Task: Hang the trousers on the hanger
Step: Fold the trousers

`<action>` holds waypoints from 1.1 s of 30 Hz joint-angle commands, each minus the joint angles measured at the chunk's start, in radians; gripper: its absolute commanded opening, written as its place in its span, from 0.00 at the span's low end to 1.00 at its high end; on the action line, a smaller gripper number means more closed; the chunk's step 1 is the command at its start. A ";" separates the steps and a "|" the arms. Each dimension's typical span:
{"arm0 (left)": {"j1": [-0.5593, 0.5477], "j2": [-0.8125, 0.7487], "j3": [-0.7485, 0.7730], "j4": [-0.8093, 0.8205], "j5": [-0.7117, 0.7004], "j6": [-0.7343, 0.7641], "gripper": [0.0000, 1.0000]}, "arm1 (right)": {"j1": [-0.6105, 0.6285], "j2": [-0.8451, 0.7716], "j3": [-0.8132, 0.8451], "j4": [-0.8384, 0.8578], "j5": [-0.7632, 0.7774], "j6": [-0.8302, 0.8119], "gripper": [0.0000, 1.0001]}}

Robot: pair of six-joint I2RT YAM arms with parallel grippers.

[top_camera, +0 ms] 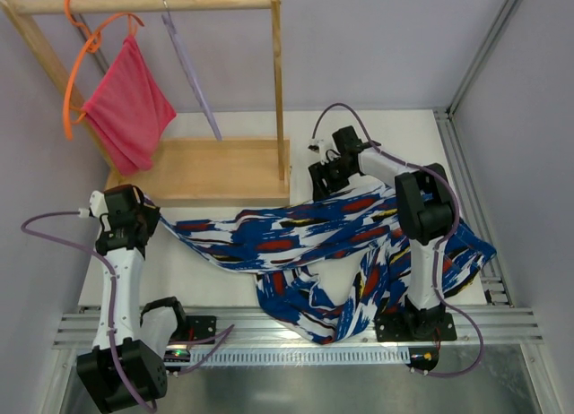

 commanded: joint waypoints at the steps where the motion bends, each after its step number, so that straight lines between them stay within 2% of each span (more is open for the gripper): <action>1: 0.005 0.001 0.022 0.034 0.013 0.025 0.00 | -0.021 0.039 0.035 -0.139 -0.080 -0.126 0.64; 4: 0.003 0.012 0.047 0.022 -0.001 0.034 0.00 | -0.029 0.036 0.015 -0.139 -0.057 -0.122 0.59; 8: 0.005 0.023 0.064 0.025 0.003 0.028 0.00 | -0.031 0.004 -0.025 -0.095 -0.054 -0.108 0.37; 9: 0.005 0.024 0.071 0.025 0.002 0.029 0.00 | -0.029 -0.016 -0.043 -0.064 -0.050 -0.102 0.28; 11: 0.005 0.023 0.079 0.018 -0.004 0.033 0.00 | -0.030 -0.033 -0.055 -0.043 -0.040 -0.094 0.19; 12: 0.005 0.023 0.085 0.019 -0.004 0.034 0.01 | -0.029 -0.039 -0.061 -0.018 -0.027 -0.085 0.10; 13: 0.003 0.015 0.094 0.022 -0.003 0.042 0.00 | -0.032 -0.058 -0.067 -0.003 -0.010 -0.076 0.05; 18: 0.005 -0.012 0.140 0.030 -0.030 0.072 0.00 | -0.041 -0.182 -0.115 0.156 0.128 0.019 0.04; 21: 0.006 -0.044 0.165 0.047 -0.056 0.088 0.01 | -0.043 -0.294 -0.179 0.227 0.156 0.041 0.04; 24: 0.005 -0.066 0.177 0.060 -0.081 0.095 0.00 | -0.043 -0.352 -0.175 0.224 0.153 0.044 0.04; 33: 0.006 -0.141 0.139 0.200 -0.041 0.095 0.00 | -0.044 -0.418 -0.173 0.234 0.193 0.042 0.04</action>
